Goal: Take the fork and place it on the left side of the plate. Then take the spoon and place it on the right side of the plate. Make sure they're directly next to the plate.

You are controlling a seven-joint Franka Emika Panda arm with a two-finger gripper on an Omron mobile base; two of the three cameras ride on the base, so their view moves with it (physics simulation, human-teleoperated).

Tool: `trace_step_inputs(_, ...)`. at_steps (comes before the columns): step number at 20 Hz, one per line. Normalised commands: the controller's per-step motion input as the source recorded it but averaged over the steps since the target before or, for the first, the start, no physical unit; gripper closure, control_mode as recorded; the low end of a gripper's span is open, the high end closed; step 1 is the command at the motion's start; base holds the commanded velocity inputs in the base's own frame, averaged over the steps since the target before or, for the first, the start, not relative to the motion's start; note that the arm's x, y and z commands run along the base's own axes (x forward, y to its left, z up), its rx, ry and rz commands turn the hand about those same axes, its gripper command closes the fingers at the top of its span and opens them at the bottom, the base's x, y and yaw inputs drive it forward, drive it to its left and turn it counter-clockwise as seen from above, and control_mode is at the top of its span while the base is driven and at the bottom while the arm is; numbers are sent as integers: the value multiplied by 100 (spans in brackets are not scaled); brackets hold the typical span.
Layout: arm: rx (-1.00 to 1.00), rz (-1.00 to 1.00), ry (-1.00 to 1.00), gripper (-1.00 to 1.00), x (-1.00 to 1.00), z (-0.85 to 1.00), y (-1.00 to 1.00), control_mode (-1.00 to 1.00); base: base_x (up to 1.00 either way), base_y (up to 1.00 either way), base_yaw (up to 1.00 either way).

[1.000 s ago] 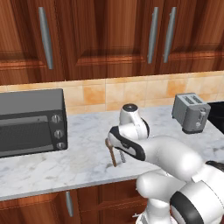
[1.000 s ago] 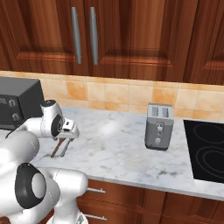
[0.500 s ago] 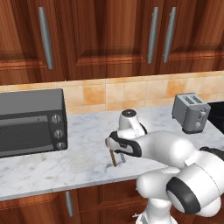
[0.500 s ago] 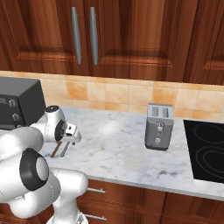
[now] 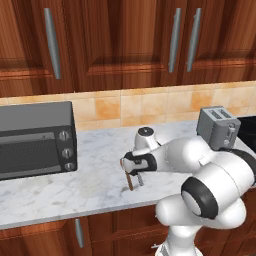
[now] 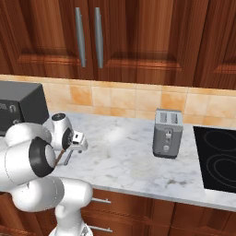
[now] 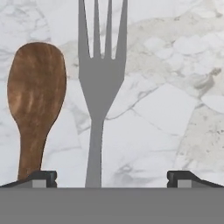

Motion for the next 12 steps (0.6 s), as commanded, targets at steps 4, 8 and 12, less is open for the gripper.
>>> trace_step_inputs(4,0,-1,0,-100,20,-17,0,-100,0,0,0)
trace_step_inputs(8,0,-2,0,-100,21,-18,0,-100,0,0,0)
trace_step_inputs(12,0,-2,0,-100,20,-18,0,-100,0,0,0)
